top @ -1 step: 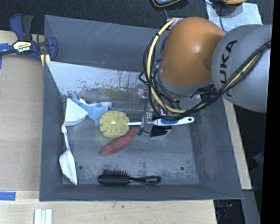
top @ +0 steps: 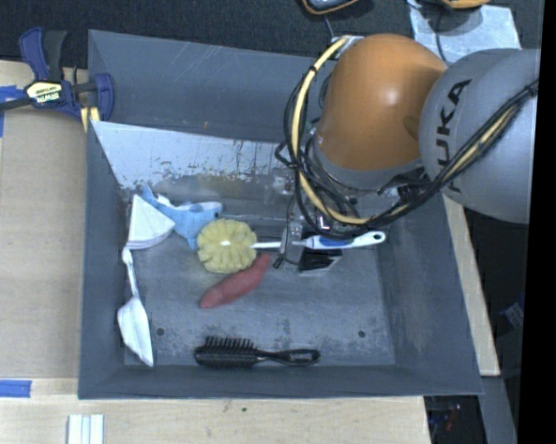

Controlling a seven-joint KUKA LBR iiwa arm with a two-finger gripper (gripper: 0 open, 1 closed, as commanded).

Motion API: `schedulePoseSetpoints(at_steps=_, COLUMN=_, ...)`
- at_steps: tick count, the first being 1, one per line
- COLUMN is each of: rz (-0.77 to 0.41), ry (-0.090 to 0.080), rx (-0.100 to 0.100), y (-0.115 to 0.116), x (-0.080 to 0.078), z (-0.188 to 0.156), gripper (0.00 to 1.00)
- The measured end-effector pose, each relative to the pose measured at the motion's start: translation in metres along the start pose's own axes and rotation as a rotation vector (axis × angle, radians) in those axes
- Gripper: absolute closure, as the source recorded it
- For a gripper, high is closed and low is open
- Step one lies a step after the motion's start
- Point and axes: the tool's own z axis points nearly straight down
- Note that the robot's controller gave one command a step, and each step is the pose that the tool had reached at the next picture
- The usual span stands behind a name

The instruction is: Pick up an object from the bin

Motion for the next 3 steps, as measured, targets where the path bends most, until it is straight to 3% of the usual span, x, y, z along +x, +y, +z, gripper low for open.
schedulePoseSetpoints(at_steps=1, rz=0.006, ry=0.000, rx=-0.001, y=0.013, x=0.013, z=0.058, gripper=0.00)
schedulePoseSetpoints(at_steps=2, rz=-0.002, ry=-0.016, rx=-0.002, y=0.031, x=0.004, z=0.062, gripper=0.00)
schedulePoseSetpoints(at_steps=3, rz=0.048, ry=-0.012, rx=-0.001, y=0.007, x=0.006, z=0.099, gripper=1.00)
